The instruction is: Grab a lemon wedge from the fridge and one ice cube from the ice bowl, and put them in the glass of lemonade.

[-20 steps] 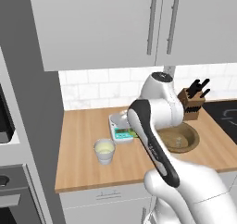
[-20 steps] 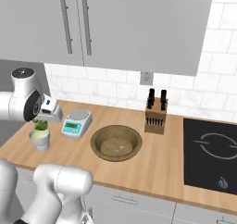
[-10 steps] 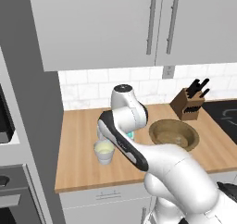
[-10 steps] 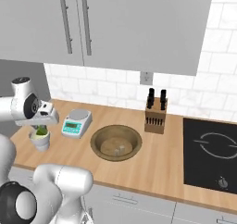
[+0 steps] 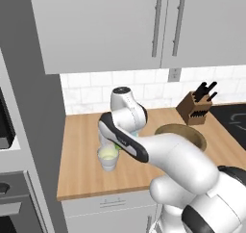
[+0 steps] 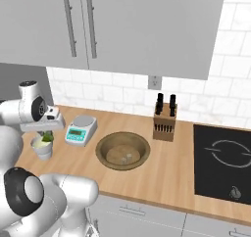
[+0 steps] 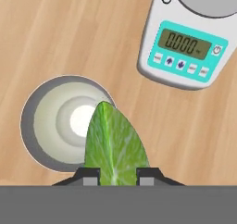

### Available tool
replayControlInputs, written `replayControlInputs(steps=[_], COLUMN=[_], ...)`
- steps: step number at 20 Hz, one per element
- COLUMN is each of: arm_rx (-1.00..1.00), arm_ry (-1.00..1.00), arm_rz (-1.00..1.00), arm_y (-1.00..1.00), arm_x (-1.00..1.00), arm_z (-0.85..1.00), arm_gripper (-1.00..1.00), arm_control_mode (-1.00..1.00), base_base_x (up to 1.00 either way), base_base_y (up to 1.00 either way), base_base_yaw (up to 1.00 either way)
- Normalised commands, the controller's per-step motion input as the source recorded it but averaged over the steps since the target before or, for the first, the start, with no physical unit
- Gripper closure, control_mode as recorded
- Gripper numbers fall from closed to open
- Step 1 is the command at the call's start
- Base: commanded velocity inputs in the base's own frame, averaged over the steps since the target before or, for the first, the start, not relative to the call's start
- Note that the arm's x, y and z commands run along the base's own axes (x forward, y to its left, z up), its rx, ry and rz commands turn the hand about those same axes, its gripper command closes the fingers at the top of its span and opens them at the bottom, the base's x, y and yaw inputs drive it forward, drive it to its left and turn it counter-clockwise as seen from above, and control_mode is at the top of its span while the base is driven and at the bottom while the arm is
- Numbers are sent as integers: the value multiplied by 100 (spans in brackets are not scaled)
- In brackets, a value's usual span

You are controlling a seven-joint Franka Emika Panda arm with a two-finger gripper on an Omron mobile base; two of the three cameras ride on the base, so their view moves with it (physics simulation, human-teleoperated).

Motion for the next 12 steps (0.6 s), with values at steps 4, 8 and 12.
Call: replayControlInputs(steps=[4, 8, 12], arm_rx=[0, 0, 0], arm_ry=[-5, -2, -1], arm_rz=[-7, -1, 0], arm_y=[19, 7, 12], arm_x=[11, 0, 0], arm_z=[9, 7, 0], arm_gripper=[100, 100, 100], arm_control_mode=[-100, -100, -100], base_base_x=[0, 0, 0], base_base_y=[0, 0, 0], base_base_yaw=[0, 0, 0])
